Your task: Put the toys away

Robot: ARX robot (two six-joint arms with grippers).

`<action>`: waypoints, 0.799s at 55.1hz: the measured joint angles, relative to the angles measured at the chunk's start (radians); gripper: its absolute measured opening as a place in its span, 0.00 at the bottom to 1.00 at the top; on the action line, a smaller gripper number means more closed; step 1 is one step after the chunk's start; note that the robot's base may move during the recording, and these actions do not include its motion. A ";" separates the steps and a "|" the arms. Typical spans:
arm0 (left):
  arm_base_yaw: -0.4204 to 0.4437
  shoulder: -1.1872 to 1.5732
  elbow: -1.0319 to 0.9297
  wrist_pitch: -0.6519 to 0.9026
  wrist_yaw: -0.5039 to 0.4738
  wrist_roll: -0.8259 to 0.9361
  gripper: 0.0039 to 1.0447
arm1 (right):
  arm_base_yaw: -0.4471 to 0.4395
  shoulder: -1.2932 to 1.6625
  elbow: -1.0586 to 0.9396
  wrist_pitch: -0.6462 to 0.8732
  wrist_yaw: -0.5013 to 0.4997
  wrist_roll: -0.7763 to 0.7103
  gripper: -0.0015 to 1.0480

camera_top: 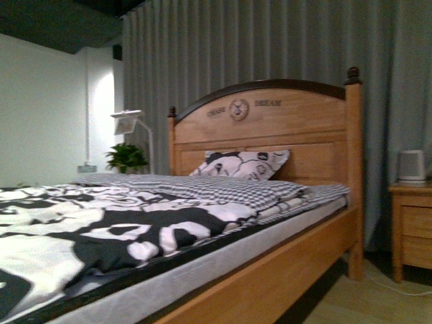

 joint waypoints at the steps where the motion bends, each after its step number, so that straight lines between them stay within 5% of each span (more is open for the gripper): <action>1: 0.000 0.000 0.000 0.000 0.000 0.000 0.94 | 0.000 0.000 0.000 0.000 -0.001 0.000 0.07; 44: 0.000 0.000 0.000 0.000 0.005 0.000 0.94 | -0.001 0.000 0.000 0.000 0.010 0.000 0.07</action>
